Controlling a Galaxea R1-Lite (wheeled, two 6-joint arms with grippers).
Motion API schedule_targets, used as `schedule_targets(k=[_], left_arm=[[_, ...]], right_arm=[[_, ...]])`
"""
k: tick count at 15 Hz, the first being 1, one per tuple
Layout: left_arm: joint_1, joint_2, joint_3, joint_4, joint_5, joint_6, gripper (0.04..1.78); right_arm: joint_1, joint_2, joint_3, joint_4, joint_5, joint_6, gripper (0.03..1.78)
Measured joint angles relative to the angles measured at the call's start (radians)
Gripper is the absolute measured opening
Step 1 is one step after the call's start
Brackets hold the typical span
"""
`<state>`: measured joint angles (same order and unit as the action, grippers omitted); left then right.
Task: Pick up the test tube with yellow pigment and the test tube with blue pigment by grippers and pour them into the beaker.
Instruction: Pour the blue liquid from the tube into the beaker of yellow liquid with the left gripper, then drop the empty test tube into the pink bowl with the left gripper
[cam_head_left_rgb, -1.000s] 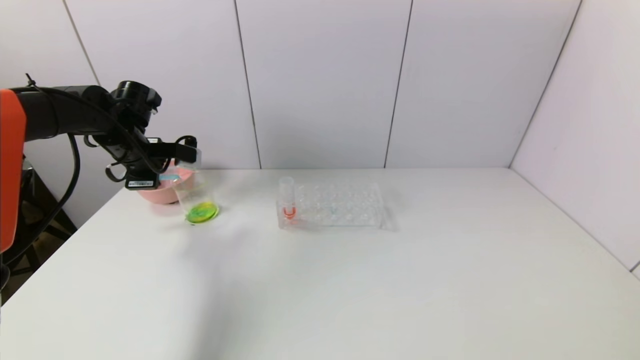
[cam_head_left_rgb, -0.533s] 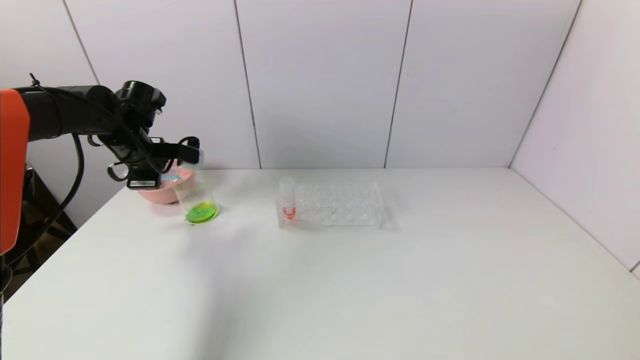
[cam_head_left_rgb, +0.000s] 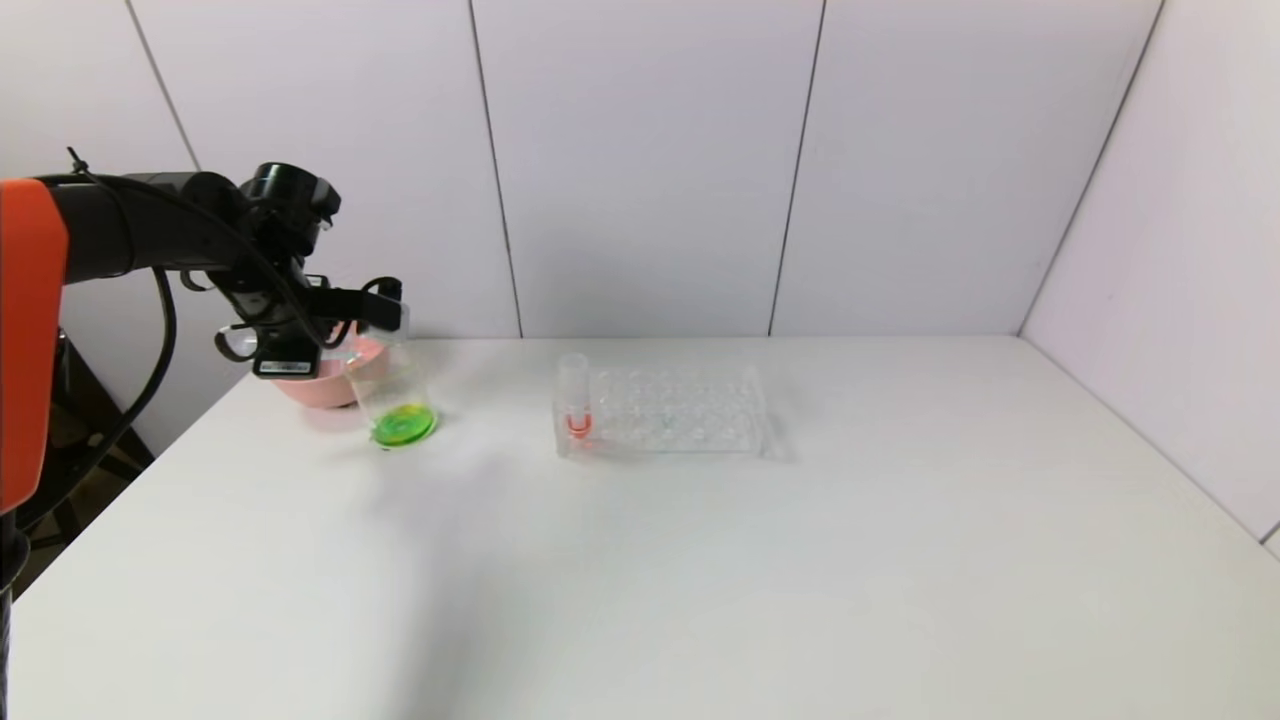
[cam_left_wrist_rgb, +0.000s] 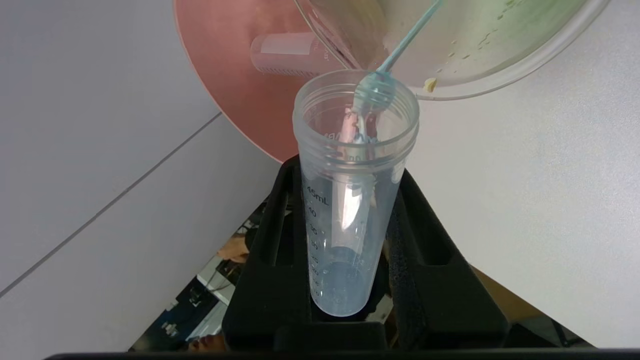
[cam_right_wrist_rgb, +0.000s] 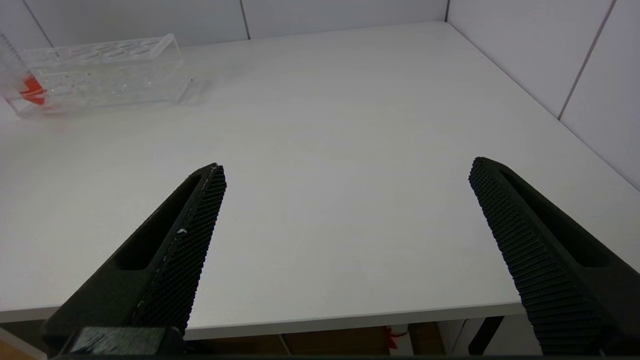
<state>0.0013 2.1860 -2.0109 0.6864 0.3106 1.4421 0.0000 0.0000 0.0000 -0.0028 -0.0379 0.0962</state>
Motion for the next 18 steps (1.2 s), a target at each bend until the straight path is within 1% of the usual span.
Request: schedule_targets(k=[4,7,9,11,13,14,16,18], left_arm=[[-0.011,0.000,0.000,0.003,0.041,0.012,0.46],[-0.014,0.000,0.000,0.004,0.046,0.013,0.46],[-0.014,-0.001,0.000,0.004,0.040,0.014,0.46],[-0.010,-0.013,0.000,0.003,0.004,0.005,0.46],[0.012,-0.034,0.000,-0.001,-0.101,-0.043,0.46],[0.028,-0.043,0.000,-0.004,-0.171,-0.095,0.46],[0.064,-0.061,0.000,-0.019,-0.339,-0.247,0.46],[0.094,-0.074,0.001,-0.047,-0.522,-0.439,0.46]], right_arm=[[0.000,0.000,0.000,0.000,0.000,0.000,1.77],[0.000,0.000,0.000,0.000,0.000,0.000,1.77],[0.000,0.000,0.000,0.000,0.000,0.000,1.77],[0.000,0.000,0.000,0.000,0.000,0.000,1.77],[0.000,0.000,0.000,0.000,0.000,0.000,1.77],[0.000,0.000,0.000,0.000,0.000,0.000,1.77],[0.000,0.000,0.000,0.000,0.000,0.000,1.77],[0.000,0.000,0.000,0.000,0.000,0.000,1.77]])
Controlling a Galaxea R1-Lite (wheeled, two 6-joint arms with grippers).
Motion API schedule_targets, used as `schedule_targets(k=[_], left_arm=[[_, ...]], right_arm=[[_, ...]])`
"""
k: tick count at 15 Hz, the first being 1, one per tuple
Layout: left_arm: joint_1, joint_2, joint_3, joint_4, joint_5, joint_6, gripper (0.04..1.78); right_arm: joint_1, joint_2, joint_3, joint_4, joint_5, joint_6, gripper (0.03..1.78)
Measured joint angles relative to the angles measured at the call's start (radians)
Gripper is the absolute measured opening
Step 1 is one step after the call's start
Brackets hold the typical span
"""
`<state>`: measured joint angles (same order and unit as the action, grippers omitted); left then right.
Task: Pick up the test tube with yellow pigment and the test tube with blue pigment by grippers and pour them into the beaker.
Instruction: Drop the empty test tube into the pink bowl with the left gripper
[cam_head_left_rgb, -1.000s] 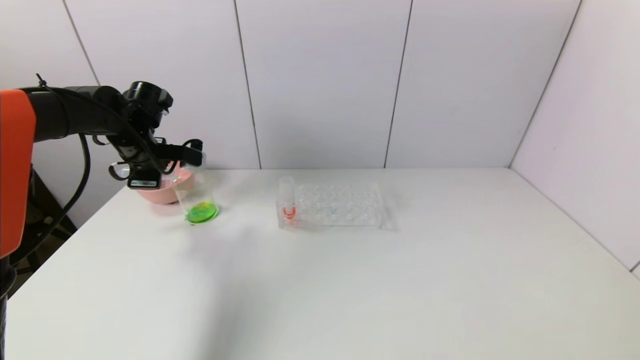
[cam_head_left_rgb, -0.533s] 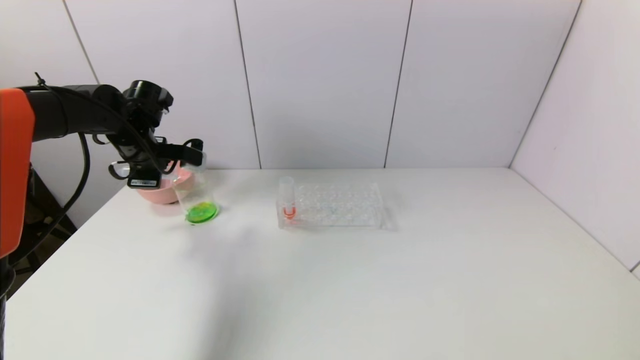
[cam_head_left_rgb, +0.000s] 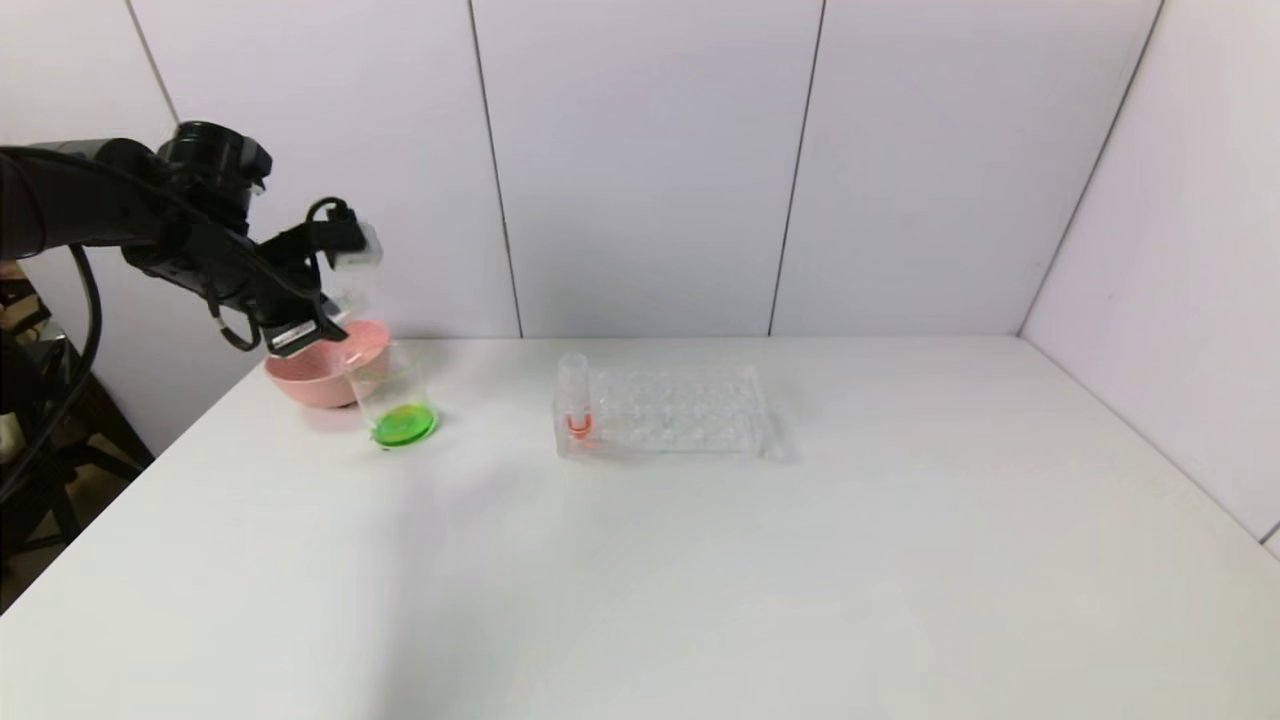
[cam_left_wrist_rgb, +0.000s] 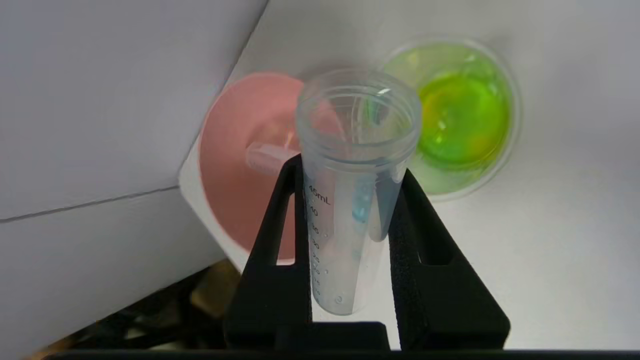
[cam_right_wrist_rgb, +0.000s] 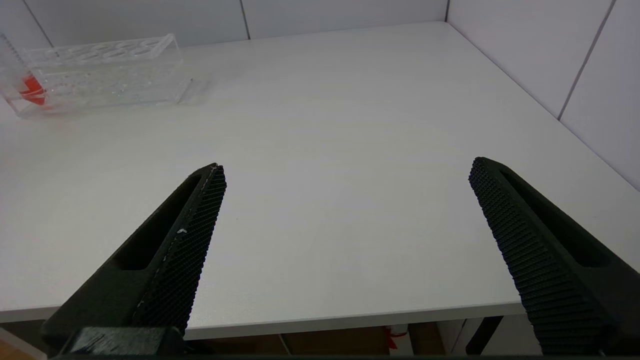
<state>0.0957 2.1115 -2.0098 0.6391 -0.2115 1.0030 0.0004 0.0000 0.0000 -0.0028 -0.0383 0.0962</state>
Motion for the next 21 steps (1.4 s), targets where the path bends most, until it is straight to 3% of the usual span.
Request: schedule_targets(k=[2,4,8,10,21], left_arm=[[0.019,-0.009,0.000,-0.048,-0.149,-0.220,0.46],[0.026,-0.010,0.003,-0.155,-0.222,-0.443,0.46],[0.024,0.023,0.023,-0.523,-0.238,-0.877,0.46],[0.025,0.053,0.031,-0.641,-0.234,-1.009,0.46],[0.118,0.192,0.100,-0.731,-0.233,-0.970,0.46]], right_arm=[[0.000,0.000,0.000,0.000,0.000,0.000,1.77],[0.000,0.000,0.000,0.000,0.000,0.000,1.77],[0.000,0.000,0.000,0.000,0.000,0.000,1.77],[0.000,0.000,0.000,0.000,0.000,0.000,1.77],[0.000,0.000,0.000,0.000,0.000,0.000,1.77]])
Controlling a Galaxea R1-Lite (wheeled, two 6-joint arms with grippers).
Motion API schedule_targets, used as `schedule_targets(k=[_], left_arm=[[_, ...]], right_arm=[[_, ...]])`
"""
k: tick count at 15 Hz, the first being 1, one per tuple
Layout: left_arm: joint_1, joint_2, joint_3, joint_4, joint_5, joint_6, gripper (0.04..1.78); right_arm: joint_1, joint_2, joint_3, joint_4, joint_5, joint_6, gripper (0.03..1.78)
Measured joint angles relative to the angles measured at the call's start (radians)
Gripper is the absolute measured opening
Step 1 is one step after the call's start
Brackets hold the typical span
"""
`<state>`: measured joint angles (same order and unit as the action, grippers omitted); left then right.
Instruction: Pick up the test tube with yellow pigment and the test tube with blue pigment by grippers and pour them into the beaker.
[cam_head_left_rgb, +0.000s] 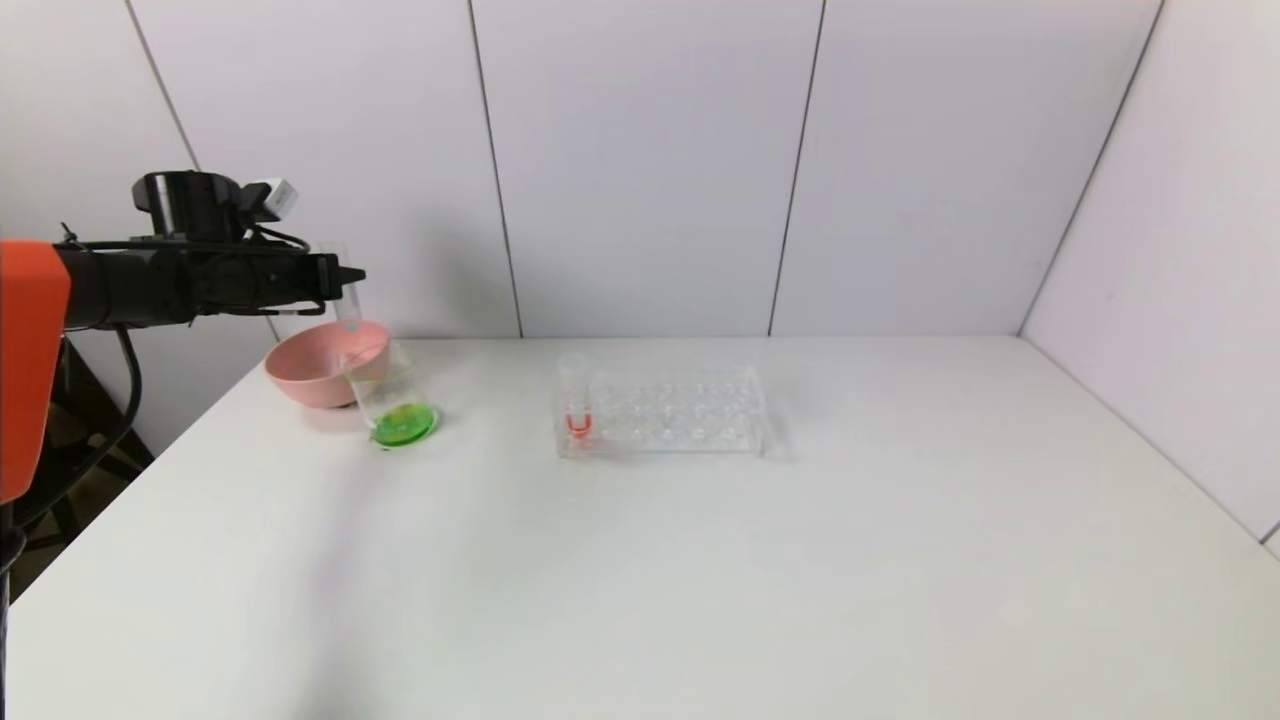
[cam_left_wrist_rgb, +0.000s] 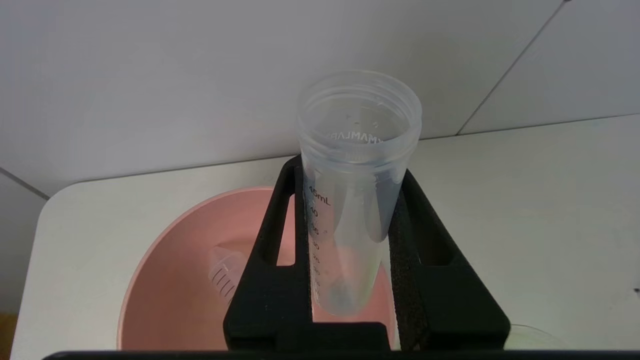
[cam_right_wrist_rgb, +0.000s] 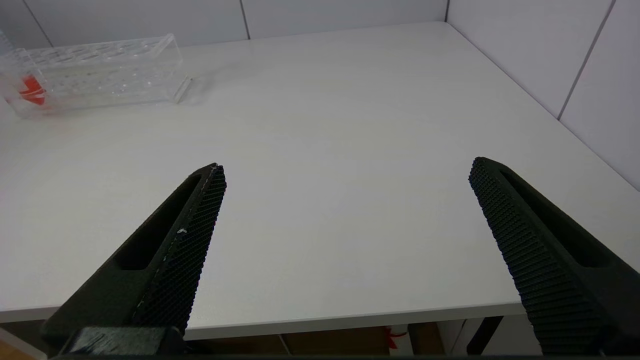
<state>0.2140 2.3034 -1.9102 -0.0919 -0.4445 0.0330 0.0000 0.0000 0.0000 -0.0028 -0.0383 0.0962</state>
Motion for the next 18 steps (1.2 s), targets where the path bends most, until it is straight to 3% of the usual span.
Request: schedule_targets(k=[4,7,9,13,16,18], left_arm=[[0.010,0.031,0.019,0.007,-0.004,0.003,0.47],[0.020,0.042,0.021,0.006,-0.008,0.019,0.61],[0.021,0.045,0.020,0.006,-0.009,0.030,0.85],[0.022,0.038,0.020,0.005,-0.009,0.050,1.48],[0.016,-0.024,0.020,0.010,-0.008,0.076,1.73],[0.007,-0.113,0.026,0.022,-0.008,0.077,1.78]], right_arm=[[0.000,0.000,0.000,0.000,0.000,0.000,1.77],[0.000,0.000,0.000,0.000,0.000,0.000,1.77],[0.000,0.000,0.000,0.000,0.000,0.000,1.77],[0.000,0.000,0.000,0.000,0.000,0.000,1.77],[0.000,0.000,0.000,0.000,0.000,0.000,1.77],[0.000,0.000,0.000,0.000,0.000,0.000,1.77]])
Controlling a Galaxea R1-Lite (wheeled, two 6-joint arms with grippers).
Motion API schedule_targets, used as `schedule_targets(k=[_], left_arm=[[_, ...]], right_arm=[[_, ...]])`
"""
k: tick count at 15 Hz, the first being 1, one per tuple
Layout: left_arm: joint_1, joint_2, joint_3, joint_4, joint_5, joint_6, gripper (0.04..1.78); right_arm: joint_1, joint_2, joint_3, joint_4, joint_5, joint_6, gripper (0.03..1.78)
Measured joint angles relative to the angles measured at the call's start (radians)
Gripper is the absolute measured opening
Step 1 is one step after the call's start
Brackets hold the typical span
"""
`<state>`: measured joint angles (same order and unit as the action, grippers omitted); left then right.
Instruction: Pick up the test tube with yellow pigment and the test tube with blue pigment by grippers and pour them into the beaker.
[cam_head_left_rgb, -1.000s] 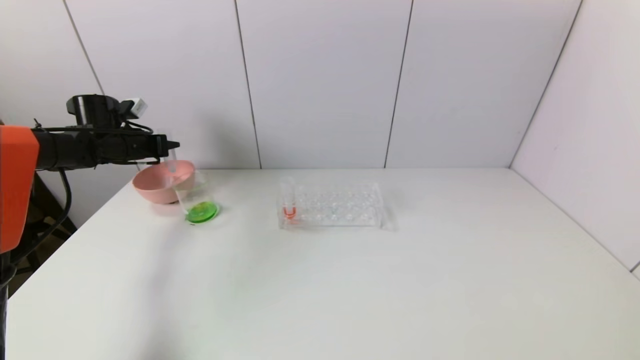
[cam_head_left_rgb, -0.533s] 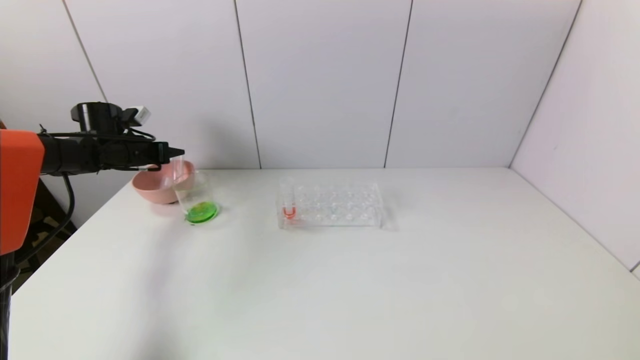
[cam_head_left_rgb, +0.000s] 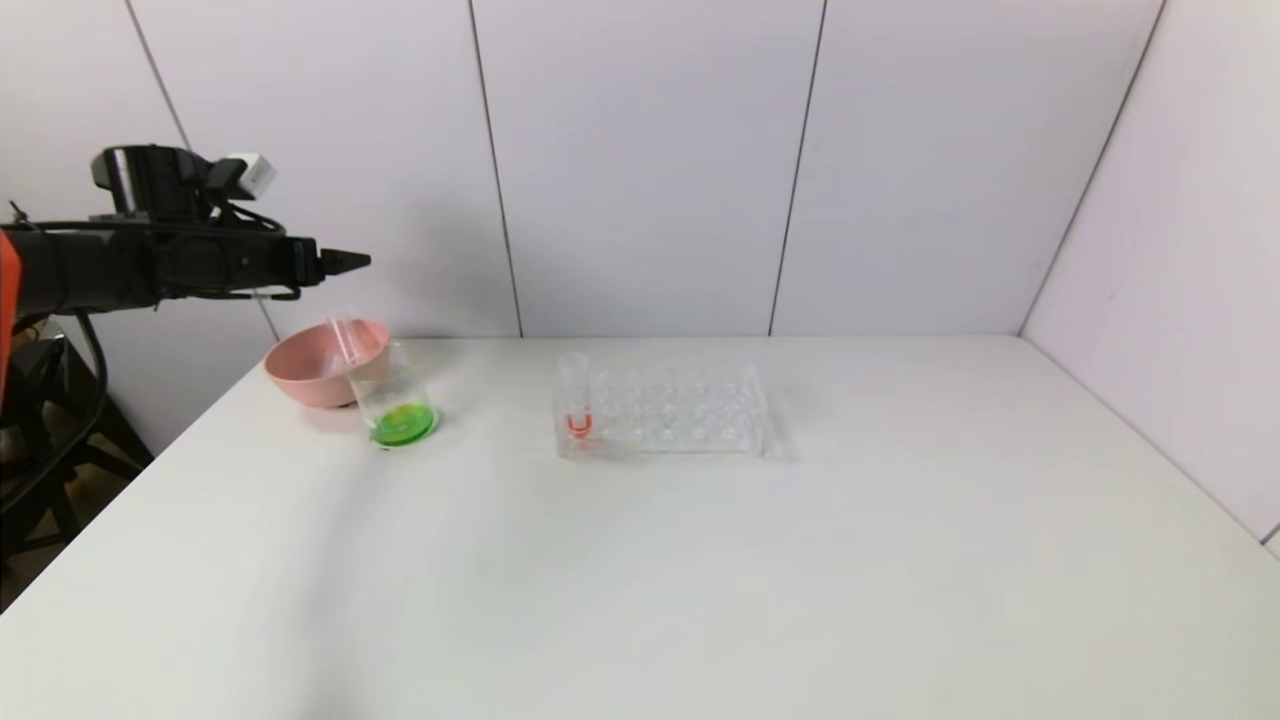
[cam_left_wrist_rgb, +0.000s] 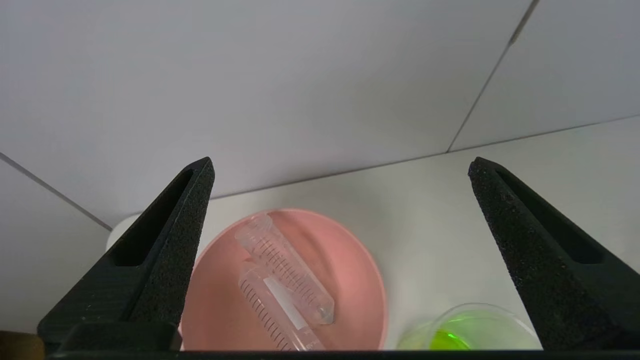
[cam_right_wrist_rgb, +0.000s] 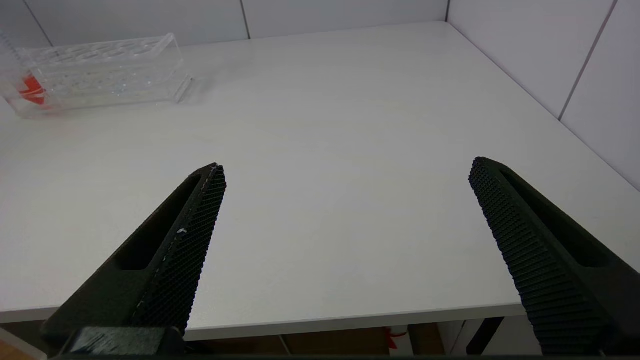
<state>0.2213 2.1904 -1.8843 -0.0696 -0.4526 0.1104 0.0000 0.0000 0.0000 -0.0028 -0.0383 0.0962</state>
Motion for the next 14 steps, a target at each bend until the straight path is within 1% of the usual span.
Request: schedule_targets(k=[3,5,8,10,14], left_arm=[[-0.030,-0.217,0.033,0.034,-0.002,-0.014,1.77],[-0.059,-0.401,0.051,0.092,-0.003,-0.037,1.77],[-0.128,-0.733,0.082,0.250,-0.001,-0.062,1.77],[-0.154,-0.993,0.141,0.383,0.003,-0.063,1.77],[-0.172,-1.503,0.364,0.617,0.026,-0.047,1.77]], right_arm=[[0.000,0.000,0.000,0.000,0.000,0.000,1.77],[0.000,0.000,0.000,0.000,0.000,0.000,1.77],[0.000,0.000,0.000,0.000,0.000,0.000,1.77],[0.000,0.000,0.000,0.000,0.000,0.000,1.77],[0.000,0.000,0.000,0.000,0.000,0.000,1.77]])
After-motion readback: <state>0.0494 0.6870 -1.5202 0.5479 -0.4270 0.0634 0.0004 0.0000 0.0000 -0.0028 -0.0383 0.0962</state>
